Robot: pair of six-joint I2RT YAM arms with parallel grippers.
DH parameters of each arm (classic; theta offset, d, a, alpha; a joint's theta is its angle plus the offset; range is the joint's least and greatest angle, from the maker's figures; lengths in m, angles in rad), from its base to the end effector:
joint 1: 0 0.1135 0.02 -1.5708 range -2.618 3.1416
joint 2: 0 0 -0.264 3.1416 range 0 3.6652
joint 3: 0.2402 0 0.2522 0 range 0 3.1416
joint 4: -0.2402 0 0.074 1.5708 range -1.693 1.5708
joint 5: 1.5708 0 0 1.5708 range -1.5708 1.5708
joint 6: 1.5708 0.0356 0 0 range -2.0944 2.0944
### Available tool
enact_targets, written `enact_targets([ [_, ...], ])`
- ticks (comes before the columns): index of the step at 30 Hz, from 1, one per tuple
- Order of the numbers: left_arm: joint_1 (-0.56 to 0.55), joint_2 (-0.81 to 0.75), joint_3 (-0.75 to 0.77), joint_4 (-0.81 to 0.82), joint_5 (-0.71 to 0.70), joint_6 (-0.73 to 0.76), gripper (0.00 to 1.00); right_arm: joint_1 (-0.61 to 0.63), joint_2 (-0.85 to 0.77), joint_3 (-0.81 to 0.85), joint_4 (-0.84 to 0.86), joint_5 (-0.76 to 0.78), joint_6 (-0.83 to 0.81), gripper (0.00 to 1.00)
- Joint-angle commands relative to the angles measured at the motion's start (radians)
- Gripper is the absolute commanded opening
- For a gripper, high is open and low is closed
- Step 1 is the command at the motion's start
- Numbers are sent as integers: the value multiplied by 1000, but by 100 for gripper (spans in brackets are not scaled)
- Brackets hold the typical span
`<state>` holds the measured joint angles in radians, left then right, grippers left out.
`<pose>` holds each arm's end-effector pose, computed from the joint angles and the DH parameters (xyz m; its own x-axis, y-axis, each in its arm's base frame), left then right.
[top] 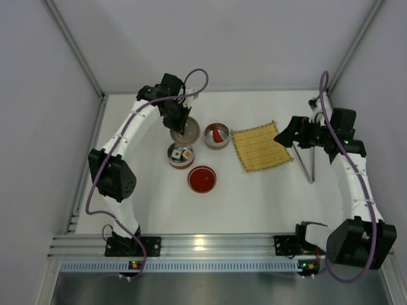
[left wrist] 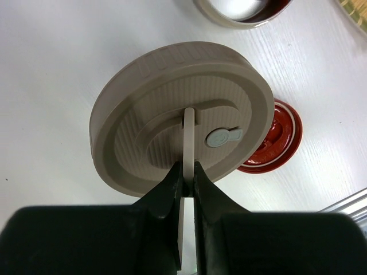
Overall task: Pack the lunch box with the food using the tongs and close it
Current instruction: Close the box lid on the packing box.
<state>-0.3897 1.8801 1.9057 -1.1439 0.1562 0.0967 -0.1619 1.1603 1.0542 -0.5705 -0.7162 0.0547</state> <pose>0.3600 -0.1538 0.3330 -0.7857 0.4258 -0.4487 0.5165 0.8508 -0.0970 0.2438 -0.0161 0.3261 -0.6380 0.1460 -0.7561 -0.3492 0.8202 0.4531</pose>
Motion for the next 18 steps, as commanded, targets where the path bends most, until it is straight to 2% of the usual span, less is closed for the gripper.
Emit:
enact_targets([
  [1,-47,20,59,4,14,43,0,-19,-11,1,9,-14,-1,99],
  [3,-84,71,110,33,-7,41,0,-21,-22,-10,8,-8,-3,99],
  [10,-97,286,329,56,52,0,0,-24,-65,-36,-17,21,-30,100],
  [18,-100,409,426,108,112,-40,0,-25,-99,-80,-6,43,-38,99],
])
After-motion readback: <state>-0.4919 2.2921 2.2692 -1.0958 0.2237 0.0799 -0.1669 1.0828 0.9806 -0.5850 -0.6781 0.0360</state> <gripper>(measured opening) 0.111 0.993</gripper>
